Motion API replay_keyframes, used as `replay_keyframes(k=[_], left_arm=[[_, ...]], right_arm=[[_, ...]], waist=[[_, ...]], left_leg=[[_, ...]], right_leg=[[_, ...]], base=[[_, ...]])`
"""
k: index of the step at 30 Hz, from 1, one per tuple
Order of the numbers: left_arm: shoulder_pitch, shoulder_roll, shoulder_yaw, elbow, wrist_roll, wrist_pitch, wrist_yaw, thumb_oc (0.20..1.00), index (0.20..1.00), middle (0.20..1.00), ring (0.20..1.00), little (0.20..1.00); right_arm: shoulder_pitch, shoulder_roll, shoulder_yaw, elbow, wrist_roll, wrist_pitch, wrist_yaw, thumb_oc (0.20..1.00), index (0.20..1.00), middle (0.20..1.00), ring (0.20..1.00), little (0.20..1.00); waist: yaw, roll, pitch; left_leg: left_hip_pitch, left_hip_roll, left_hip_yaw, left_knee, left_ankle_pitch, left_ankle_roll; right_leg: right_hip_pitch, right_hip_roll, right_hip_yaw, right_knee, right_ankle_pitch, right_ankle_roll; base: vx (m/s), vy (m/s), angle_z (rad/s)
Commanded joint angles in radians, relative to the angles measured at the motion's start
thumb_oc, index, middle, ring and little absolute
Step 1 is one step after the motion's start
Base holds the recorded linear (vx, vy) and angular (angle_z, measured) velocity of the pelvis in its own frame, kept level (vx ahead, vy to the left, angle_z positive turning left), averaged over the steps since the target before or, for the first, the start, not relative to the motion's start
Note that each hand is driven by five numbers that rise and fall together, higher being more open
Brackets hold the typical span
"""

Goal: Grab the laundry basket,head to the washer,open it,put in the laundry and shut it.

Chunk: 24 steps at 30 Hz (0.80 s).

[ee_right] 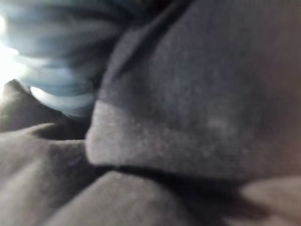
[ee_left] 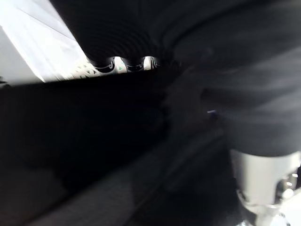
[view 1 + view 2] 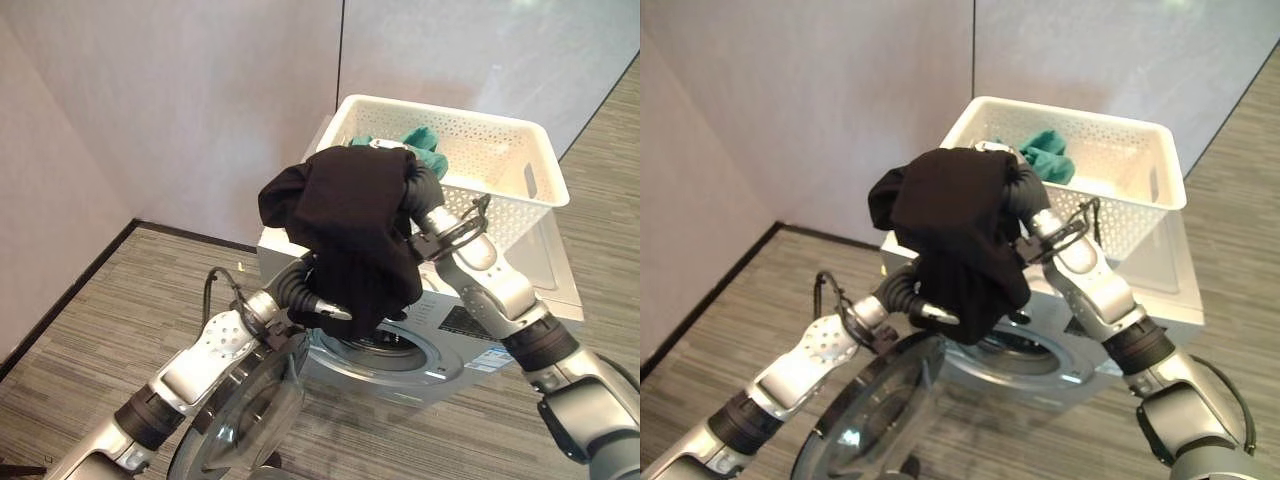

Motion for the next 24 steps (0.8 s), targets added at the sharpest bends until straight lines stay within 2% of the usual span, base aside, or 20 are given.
replay_keyframes(k=[1, 12, 13, 14, 24], left_arm=[[-0.108, -0.009, -0.018, 0.062, 0.027, -0.041, 0.029, 1.000, 1.000, 1.000, 1.000, 1.000], [-0.120, -0.056, 0.001, 0.116, -0.010, -0.039, 0.070, 1.000, 1.000, 1.000, 1.000, 1.000], [-0.115, -0.062, 0.006, 0.119, -0.018, -0.038, 0.076, 0.617, 0.617, 0.617, 0.617, 0.617], [-0.109, -0.076, 0.019, 0.130, -0.032, -0.037, 0.096, 0.200, 0.200, 0.200, 0.200, 0.200], [-0.080, -0.123, 0.098, 0.158, -0.044, -0.064, 0.188, 0.200, 0.200, 0.200, 0.200, 0.200]], right_arm=[[-0.158, 0.036, 0.010, -0.001, 0.036, -0.033, -0.020, 0.200, 0.200, 0.200, 0.200, 0.200], [-0.149, 0.076, 0.033, -0.031, 0.045, -0.026, -0.020, 0.200, 0.200, 0.200, 0.200, 0.200], [-0.147, 0.077, 0.031, -0.032, 0.044, -0.027, -0.023, 0.200, 0.200, 0.200, 0.200, 0.200], [-0.141, 0.081, 0.028, -0.033, 0.041, -0.029, -0.030, 0.200, 0.200, 0.200, 0.200, 0.200], [-0.059, 0.044, 0.011, -0.126, 0.026, -0.046, -0.024, 0.200, 0.200, 0.200, 0.200, 0.200]], waist=[[-0.008, -0.042, -0.027], [-0.010, -0.047, -0.028], [-0.009, -0.048, -0.029], [-0.008, -0.051, -0.028], [-0.015, -0.059, -0.025]], left_leg=[[0.003, 0.016, 0.125, -0.016, 0.003, 0.009], [0.003, 0.014, 0.128, -0.016, 0.001, 0.009], [0.003, 0.013, 0.127, -0.016, 0.001, 0.009], [0.002, 0.013, 0.127, -0.016, 0.002, 0.009], [-0.006, 0.011, 0.122, -0.016, 0.005, 0.008]], right_leg=[[0.007, -0.006, 0.039, 0.057, -0.123, -0.040], [0.007, -0.008, 0.037, 0.064, -0.125, -0.041], [0.008, -0.008, 0.036, 0.064, -0.126, -0.041], [0.008, -0.008, 0.032, 0.065, -0.127, -0.042], [0.004, -0.010, 0.022, 0.074, -0.129, -0.046]], base=[[0.00, 0.000, 0.00], [0.00, 0.000, 0.00], [0.00, 0.000, 0.00], [0.00, 0.000, 0.00], [0.00, 0.000, 0.00]])
